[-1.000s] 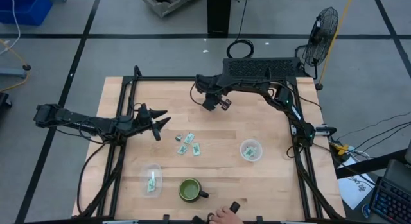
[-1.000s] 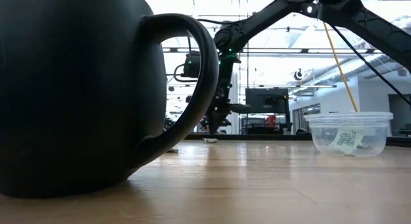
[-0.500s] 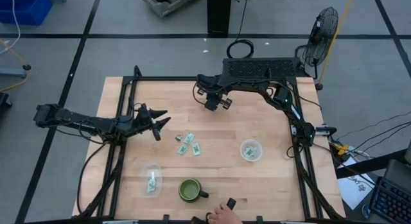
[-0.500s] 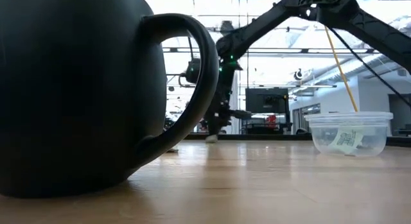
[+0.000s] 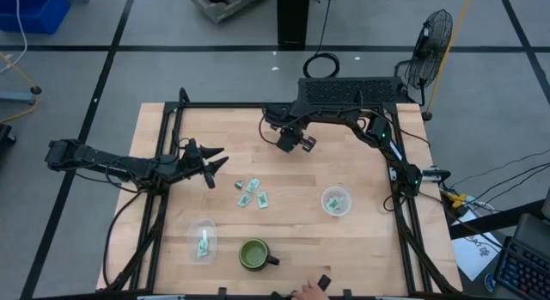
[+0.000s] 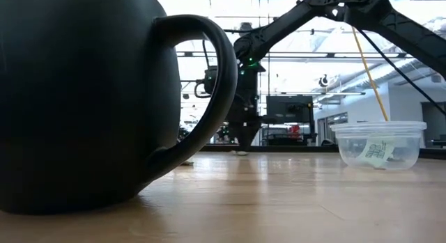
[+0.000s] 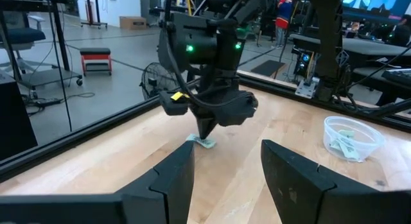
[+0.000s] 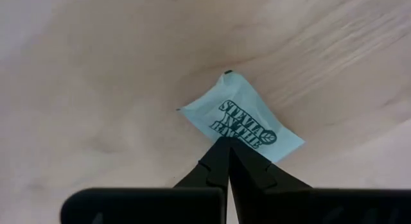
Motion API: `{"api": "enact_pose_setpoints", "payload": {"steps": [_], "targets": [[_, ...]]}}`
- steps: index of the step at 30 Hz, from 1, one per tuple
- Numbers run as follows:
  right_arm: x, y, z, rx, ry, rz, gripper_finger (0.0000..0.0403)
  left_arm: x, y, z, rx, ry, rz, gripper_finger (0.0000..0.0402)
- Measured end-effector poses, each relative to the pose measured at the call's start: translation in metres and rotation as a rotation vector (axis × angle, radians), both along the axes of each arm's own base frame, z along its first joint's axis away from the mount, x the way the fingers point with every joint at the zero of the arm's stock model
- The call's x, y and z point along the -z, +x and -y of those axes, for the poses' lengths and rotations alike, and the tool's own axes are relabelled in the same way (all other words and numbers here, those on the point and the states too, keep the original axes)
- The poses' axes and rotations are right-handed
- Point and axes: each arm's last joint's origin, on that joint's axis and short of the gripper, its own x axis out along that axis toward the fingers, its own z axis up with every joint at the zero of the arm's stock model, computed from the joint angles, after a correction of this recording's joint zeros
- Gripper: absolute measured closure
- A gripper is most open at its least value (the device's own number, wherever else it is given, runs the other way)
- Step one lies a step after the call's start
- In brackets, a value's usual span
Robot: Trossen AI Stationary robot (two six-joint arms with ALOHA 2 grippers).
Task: Pick and place Stevia / Truvia into bins
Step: Put the white stevia packet into the circular transparent container
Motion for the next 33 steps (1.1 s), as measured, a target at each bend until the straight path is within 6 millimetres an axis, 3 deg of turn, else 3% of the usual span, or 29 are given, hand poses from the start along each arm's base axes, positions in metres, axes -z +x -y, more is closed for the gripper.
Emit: {"api": "enact_pose_setpoints", "payload": {"steps": [5,12,17,20,25,33], "targets": [[0.010,-0.012,-0.007,0.142,0.028,-0.073,0.0403,0.000,0.000,0.000,0.000,0.000,0.000,0.0218],[0.000,-0.023,-0.013,0.364,-0.009,-0.134,0.0403,0.000,0.000,0.000,0.000,0.000,0.000,0.0218],[-0.036,-0.024,-0.020,0.665,0.054,0.011,0.0403,0.000,0.000,0.000,0.000,0.000,0.000,0.0218],[-0.049,-0.020,-0.029,0.739,0.140,0.105,0.0397,0.000,0.000,0.000,0.000,0.000,0.000,0.0218],[-0.057,-0.017,-0.037,0.818,0.157,0.283,0.0346,0.000,0.000,0.000,0.000,0.000,0.000,0.0218],[-0.020,-0.038,-0.029,0.913,0.151,0.205,0.0213,0.000,0.000,0.000,0.000,0.000,0.000,0.0218]]}}
